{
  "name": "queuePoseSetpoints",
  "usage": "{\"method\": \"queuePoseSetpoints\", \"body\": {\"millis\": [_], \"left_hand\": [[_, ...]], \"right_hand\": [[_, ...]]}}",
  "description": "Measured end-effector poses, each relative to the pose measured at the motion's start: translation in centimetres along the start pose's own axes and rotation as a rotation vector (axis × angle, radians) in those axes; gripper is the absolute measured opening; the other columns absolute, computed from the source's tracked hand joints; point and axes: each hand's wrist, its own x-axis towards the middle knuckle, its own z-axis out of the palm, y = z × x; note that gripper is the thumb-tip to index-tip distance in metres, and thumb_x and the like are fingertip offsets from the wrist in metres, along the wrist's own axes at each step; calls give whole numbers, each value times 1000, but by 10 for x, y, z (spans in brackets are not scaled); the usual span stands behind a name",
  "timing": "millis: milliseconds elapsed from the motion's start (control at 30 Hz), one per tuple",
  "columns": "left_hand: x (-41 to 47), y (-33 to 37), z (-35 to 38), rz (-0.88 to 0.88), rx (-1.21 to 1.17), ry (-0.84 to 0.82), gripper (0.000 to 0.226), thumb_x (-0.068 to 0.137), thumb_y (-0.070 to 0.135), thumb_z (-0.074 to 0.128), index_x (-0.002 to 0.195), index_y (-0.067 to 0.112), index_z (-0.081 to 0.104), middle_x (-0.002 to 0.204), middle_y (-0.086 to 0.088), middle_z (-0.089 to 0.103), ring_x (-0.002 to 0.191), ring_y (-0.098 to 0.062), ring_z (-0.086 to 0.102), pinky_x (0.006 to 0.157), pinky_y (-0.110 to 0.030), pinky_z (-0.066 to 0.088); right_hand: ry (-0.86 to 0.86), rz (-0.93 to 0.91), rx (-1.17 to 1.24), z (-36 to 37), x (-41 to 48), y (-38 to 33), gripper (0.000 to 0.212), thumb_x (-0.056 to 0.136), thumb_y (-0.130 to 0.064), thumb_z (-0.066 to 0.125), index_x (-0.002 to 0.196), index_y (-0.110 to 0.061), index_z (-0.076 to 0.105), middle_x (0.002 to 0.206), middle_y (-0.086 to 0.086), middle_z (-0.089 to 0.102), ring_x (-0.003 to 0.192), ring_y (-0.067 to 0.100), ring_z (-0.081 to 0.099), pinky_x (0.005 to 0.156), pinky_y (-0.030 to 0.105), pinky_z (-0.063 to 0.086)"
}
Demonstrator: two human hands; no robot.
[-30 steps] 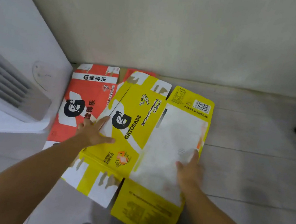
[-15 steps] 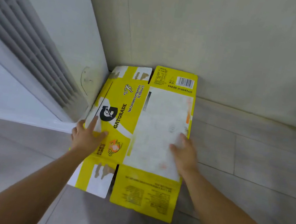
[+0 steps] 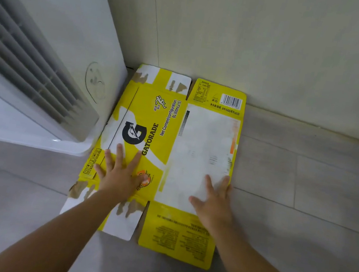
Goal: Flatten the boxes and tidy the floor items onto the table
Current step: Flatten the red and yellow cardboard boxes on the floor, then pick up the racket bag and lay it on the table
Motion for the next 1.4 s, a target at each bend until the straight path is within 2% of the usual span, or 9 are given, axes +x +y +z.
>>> {"method": "queuePoseSetpoints", "body": {"millis": [167,300,467,600,667,867,1100,1333,1400], "left_hand": [[-1,-1,1,4,41,14,78,86,85,18,150,55,-14,162,-4,-30,145,-41,-31,114,-71,-5],[-1,1,6,-16,100,45,75,88,82,14,150,53,-17,163,-5,-28,146,-42,-28,115,-71,-2],[-5,24,-63,-77,299,-220,72,90,80,23,153,51,7,167,-10,-8,152,-41,-3,117,-65,11],[-60,107,-159,117,338,-251,55,100,57,34,149,33,37,154,-11,38,142,-31,35,114,-52,32],[-94,153,-207,201,280,-230,53,102,53,35,148,29,41,147,-10,48,133,-31,46,107,-46,42],[-216,277,-367,410,272,-200,49,102,47,39,146,26,44,138,-5,54,126,-28,51,97,-42,49],[-370,388,-547,643,389,-169,42,101,41,39,137,23,51,133,-5,55,121,-28,53,96,-40,47],[-469,477,-657,967,535,-97,39,100,37,41,130,17,56,133,-9,55,124,-31,54,97,-39,45],[-489,501,-675,1075,555,-73,38,99,37,43,126,15,58,129,-12,56,120,-33,55,95,-40,47]], "right_hand": [[45,15,-6,6,0,-3,83,87,-68,51,154,-45,8,160,7,-28,148,33,-20,123,46,8],[-16,26,-47,4,1,-3,80,89,-70,44,153,-46,2,159,7,-31,147,33,-22,123,45,3],[-177,-4,-150,-57,-4,-15,71,94,-63,39,155,-36,13,163,8,-18,150,31,-12,122,45,1],[-105,-14,-127,-168,-60,-25,63,99,-51,38,154,-26,23,165,10,-1,151,30,4,122,44,13],[-84,10,-90,-228,-93,-28,60,100,-49,39,152,-22,27,165,11,0,151,30,7,121,43,18],[-64,96,-7,-426,-228,-41,57,100,-44,40,152,-24,28,165,4,7,149,24,20,115,39,29],[-43,242,121,-634,-412,-37,58,102,-44,37,154,-23,24,161,7,22,142,31,35,111,45,37],[105,424,246,-736,-557,-21,55,102,-41,38,152,-21,28,154,5,37,137,25,42,109,40,40],[188,468,298,-750,-595,-22,50,100,-35,41,148,-21,36,142,7,50,125,27,52,101,41,46]]}}
